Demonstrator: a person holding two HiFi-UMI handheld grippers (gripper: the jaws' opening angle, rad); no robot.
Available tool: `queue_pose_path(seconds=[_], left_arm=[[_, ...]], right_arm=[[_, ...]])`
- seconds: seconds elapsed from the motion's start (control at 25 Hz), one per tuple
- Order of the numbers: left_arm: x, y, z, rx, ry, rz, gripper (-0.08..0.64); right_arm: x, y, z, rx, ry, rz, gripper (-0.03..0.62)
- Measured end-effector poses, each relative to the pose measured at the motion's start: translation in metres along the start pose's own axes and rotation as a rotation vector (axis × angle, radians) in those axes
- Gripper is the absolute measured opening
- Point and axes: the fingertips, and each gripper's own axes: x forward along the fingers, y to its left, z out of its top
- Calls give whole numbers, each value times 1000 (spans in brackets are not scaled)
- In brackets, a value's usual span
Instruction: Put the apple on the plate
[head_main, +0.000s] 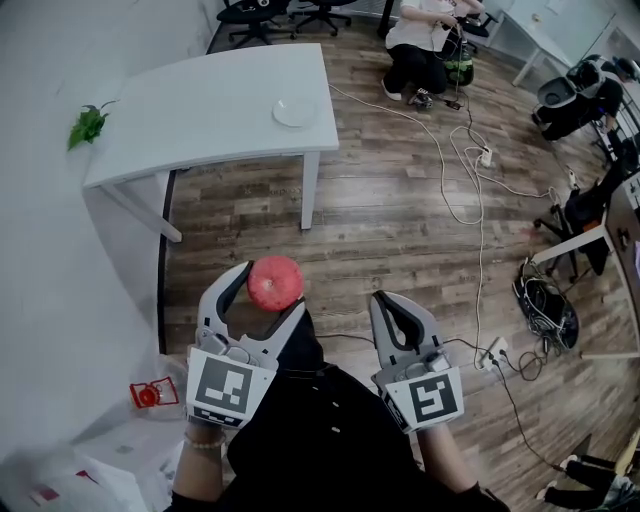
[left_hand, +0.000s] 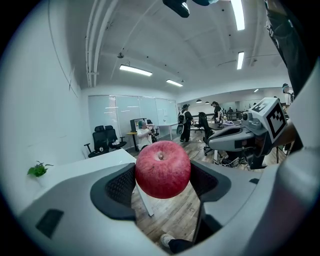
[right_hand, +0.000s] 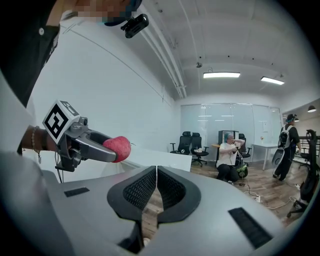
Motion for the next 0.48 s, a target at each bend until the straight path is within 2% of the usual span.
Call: queue_pose_path(seconds=[0.48], left_arm=[[64, 35, 16, 0, -7, -29, 350]], right_arm=[[45, -50, 11, 15, 5, -48, 44]])
